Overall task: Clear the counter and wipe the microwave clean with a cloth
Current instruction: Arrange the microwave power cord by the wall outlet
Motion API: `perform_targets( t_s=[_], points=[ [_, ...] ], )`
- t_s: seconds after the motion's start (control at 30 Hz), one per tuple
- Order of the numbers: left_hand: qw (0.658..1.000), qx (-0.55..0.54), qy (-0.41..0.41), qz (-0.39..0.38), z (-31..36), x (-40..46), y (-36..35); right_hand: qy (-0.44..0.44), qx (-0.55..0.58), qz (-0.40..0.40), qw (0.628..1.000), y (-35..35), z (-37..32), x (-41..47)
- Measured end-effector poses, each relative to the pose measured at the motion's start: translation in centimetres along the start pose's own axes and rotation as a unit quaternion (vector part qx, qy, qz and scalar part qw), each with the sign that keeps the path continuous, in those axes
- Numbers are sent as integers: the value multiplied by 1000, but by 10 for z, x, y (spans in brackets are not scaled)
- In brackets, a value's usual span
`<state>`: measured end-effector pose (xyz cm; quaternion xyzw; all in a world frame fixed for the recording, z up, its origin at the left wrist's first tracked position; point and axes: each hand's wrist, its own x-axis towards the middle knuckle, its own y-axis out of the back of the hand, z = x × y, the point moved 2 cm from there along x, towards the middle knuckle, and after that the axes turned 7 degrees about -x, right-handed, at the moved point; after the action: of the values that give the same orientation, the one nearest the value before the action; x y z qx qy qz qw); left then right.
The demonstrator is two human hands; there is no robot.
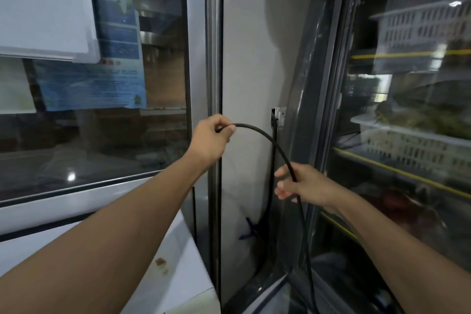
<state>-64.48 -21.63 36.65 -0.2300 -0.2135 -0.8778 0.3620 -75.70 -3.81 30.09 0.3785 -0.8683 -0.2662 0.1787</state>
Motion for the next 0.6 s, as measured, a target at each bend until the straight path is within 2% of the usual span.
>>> perform_targets(
  t_s=[0.1, 0.2, 0.33, 0.43, 0.6],
  points=[
    [999, -8, 12, 28, 3, -2, 12, -46, 11, -62, 997, -3, 16, -19],
    [999, -11, 17, 33, 5, -8, 16, -50, 22, -57, 997, 4, 17, -33],
    [998, -24, 38, 40, 4, -20, 14, -40, 29, 18, 999, 22, 5, -50],
    [998, -40, 55, 5, 6, -30, 9, -48, 37, 87, 994, 40, -7, -62],
    [999, 25, 38, -27, 9, -59, 3, -54, 28, 175, 983, 62, -35, -77]
  ],
)
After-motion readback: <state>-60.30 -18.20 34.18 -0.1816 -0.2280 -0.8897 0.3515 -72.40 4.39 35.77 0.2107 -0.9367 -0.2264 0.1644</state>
